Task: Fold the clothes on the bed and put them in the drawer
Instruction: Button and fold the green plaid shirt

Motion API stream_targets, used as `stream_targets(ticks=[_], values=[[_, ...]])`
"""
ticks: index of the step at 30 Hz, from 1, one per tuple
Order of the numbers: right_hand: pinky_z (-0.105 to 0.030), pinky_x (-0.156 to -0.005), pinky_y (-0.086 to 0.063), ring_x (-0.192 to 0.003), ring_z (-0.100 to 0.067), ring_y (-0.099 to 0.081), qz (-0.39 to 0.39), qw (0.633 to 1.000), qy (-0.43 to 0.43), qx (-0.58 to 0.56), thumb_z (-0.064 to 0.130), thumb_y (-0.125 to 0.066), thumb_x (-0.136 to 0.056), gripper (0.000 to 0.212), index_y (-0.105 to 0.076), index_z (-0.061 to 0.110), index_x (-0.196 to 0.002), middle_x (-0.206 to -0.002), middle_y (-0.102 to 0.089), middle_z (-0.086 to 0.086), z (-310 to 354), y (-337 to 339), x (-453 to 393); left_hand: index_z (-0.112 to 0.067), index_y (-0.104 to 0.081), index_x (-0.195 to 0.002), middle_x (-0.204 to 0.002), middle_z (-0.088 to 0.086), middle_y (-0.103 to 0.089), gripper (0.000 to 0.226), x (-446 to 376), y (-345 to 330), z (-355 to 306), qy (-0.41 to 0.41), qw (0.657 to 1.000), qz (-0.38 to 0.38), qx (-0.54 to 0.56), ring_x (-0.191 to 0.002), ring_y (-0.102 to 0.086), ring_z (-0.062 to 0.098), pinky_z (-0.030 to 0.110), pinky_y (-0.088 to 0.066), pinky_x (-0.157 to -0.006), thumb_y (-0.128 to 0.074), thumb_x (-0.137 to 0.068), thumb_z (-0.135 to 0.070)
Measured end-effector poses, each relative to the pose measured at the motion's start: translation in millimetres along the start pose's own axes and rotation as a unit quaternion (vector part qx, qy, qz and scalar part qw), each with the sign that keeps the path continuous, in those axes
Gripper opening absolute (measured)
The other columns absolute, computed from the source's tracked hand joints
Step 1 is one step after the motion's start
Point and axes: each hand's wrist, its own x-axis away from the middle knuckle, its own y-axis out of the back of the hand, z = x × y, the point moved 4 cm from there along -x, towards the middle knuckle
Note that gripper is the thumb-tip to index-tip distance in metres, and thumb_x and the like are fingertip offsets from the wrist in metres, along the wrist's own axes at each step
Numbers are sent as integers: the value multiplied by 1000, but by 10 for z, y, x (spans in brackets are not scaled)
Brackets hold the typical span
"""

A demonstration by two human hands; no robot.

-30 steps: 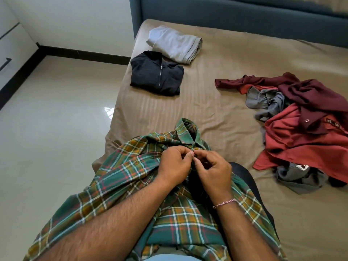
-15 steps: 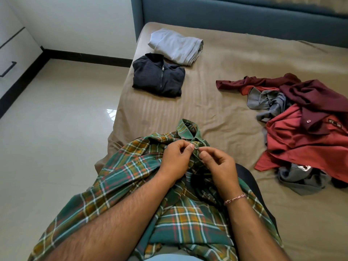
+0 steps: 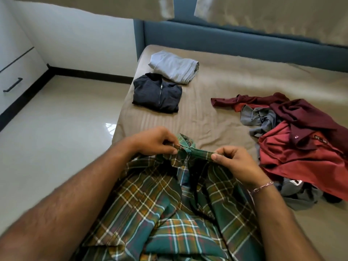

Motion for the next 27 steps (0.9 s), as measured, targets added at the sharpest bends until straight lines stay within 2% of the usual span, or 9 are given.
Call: stream_targets(ticks=[2, 3, 6, 10, 14, 18, 22, 25, 27], values=[[-32, -70, -55, -76, -24, -64, 4, 1000, -10, -8, 14, -76, -91, 18, -73, -3, -89, -79, -71, -11, 177, 153, -54, -23, -80, -102, -89, -7, -76, 8, -73, 237, 42, -8, 997, -75, 3, -83, -70, 10, 31, -57, -80, -74, -97, -25], [-34, -69, -56, -75, -25, -66, -27, 1000, -7, -2, 17, -77, -90, 22, -73, -5, -89, -79, -73, -14, 270, 237, -102, -24, -80, -101, -89, -10, -75, 7, -121, 371, 45, -23, 989, -146, -23, -83, -69, 9, 32, -58, -82, -75, -96, -24], [-36, -70, -59, -71, -19, -70, -136, 989, 34, 36, 24, -81, -89, 22, -77, 5, -79, -77, -77, -9, 618, 396, -244, -19, -80, -107, -92, -7, -70, 13, -220, 687, -111, -79, 926, -352, -111, -82, -67, 12, 40, -59, -79, -71, -98, -21], [-36, -73, -60, -75, -18, -71, -160, 986, 52, -6, 16, -74, -95, 13, -79, 10, -84, -81, -78, -5, 820, 310, -164, -12, -75, -116, -98, 1, -70, 19, -154, 650, -373, -75, 869, -469, -142, -88, -67, 19, 41, -59, -79, -65, -101, -14], [-28, -62, -59, -70, -21, -70, -158, 971, -9, -180, 7, -72, -94, 11, -78, 9, -84, -83, -77, -14, 530, -43, 122, -27, -75, -102, -90, -9, -75, 9, 124, 219, -320, 10, 856, -509, -89, -79, -70, 12, 38, -59, -70, -69, -98, -33], [-38, -73, -61, -80, -27, -72, -161, 946, -74, -270, 11, -69, -96, 14, -80, 12, -87, -93, -78, -18, 27, -499, 294, -27, -80, -105, -96, -19, -75, 16, 316, -550, -330, 52, 862, -492, 112, -90, -70, -2, 21, -58, -83, -75, -94, -16], [-52, -90, -60, -94, -31, -74, -265, 946, -75, -172, 16, -66, -100, 13, -76, 14, -92, -92, -78, -9, -425, -776, 465, -24, -81, -110, -102, -19, -71, 19, 371, -1082, -307, 68, 884, -431, 168, -101, -66, -2, 19, -53, -91, -74, -95, -14], [-57, -94, -58, -96, -40, -70, -266, 941, -69, -198, 15, -69, -98, 9, -75, 15, -92, -96, -76, -15, -523, -872, 537, -21, -80, -113, -103, -15, -72, 19, 351, -1081, -307, 53, 884, -425, 187, -102, -68, 3, 18, -53, -90, -67, -99, -18], [-51, -89, -60, -95, -38, -70, -259, 946, -35, -191, 13, -70, -97, 8, -75, 17, -91, -95, -76, -14, -473, -869, 548, -19, -80, -113, -105, -13, -74, 21, 339, -1073, -340, 40, 878, -434, 198, -104, -68, 3, 18, -53, -91, -67, -98, -11]])
